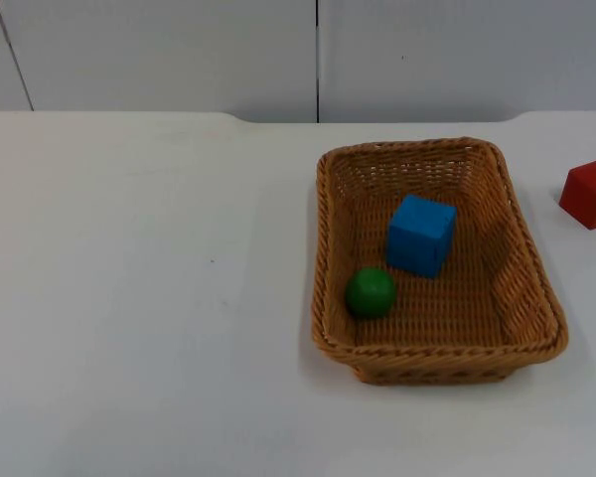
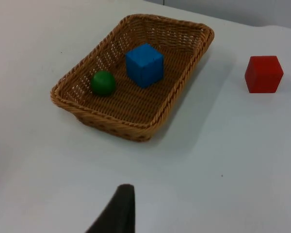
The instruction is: Place all geometric objects except the red cube into the basket.
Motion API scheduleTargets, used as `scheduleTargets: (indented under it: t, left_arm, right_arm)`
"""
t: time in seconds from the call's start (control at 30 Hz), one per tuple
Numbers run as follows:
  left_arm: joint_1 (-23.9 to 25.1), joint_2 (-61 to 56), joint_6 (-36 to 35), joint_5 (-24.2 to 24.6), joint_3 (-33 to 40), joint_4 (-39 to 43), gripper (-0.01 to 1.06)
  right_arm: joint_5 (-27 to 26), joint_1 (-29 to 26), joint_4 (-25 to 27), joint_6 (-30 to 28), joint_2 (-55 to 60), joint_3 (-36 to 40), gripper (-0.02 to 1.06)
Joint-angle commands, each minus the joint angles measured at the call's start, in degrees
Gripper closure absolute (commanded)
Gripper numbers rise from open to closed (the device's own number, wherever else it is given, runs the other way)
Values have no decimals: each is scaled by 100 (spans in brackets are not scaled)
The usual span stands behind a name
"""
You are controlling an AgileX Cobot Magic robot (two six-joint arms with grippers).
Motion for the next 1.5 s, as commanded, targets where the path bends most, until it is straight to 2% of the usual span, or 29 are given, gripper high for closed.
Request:
scheduleTargets:
  t: [0.0,0.5,0.63,0.83,0.87,1.0,1.47]
  left_arm:
    - [17,-27,-3,-66,28,11,0]
    - [17,-27,-3,-66,28,19,0]
    - [17,-27,-3,-66,28,37,0]
    - [17,-27,-3,-66,28,37,0]
    - [17,-27,-3,-66,28,37,0]
    - [17,-27,-3,-66,28,37,0]
    - [17,-27,-3,-66,28,37,0]
  right_arm:
    - [-73,1,16,-48,-26,16,-1]
    - [-73,-39,49,6,-26,16,-1]
    - [-73,-298,37,6,-26,16,-1]
    - [-73,-1668,37,6,-26,16,-1]
    - [-73,-1668,37,6,-26,16,-1]
    - [-73,-2435,37,6,-26,16,-1]
    - [-73,-2567,37,6,-26,16,-1]
